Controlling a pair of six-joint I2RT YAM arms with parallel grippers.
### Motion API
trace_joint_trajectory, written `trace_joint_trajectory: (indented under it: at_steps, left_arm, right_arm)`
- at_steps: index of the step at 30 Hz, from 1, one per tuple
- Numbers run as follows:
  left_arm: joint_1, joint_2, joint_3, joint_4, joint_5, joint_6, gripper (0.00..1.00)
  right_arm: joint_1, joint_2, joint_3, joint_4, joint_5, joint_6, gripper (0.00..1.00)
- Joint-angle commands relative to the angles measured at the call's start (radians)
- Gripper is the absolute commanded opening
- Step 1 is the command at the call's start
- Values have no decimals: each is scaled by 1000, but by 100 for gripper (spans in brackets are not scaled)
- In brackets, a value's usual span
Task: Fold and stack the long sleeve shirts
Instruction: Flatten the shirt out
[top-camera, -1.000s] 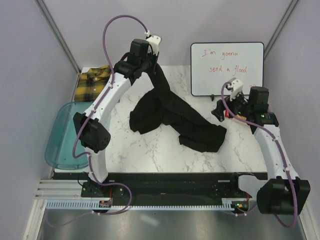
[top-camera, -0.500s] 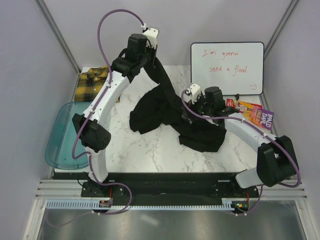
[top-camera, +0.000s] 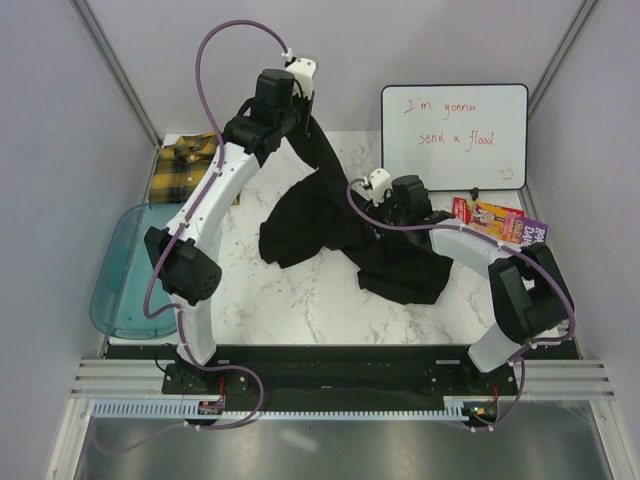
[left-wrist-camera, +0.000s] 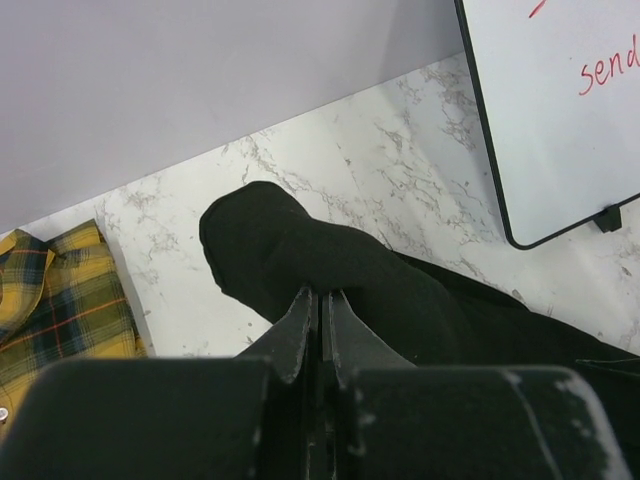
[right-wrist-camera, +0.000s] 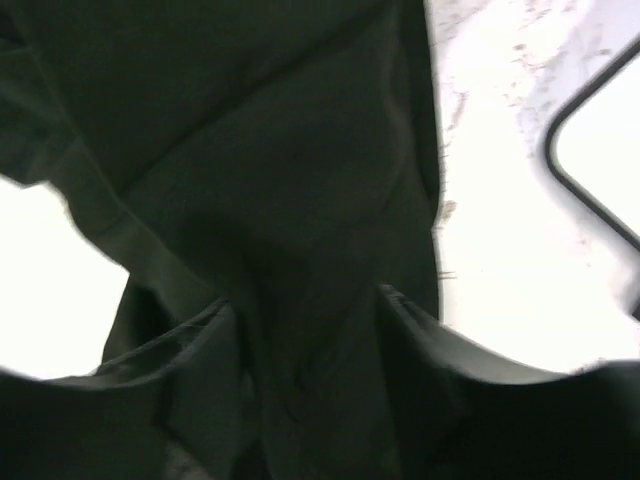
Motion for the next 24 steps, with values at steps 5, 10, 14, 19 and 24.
trace_joint_trajectory:
  at_steps: [5,10,14,19,24]
  left_arm:
    - [7,-117,-120,56,-17,-20,2]
    - [30,-236,-174,54,56,54,2]
    - [49,-403,-301,33,371,106,2]
    - [4,-613,-593,-128,1068,309,4]
    - [-409,-686,-902,-196,948,386,48]
  right_arm:
    - [3,-63,73,41,71,44,15]
    - [-50,-105,98,10,91,37,0]
    - [-179,-132,125,-31,13,40,0]
    - [-260,-142,171,-45,-104,51,0]
    - [-330,-178,167,-48,-277,97,0]
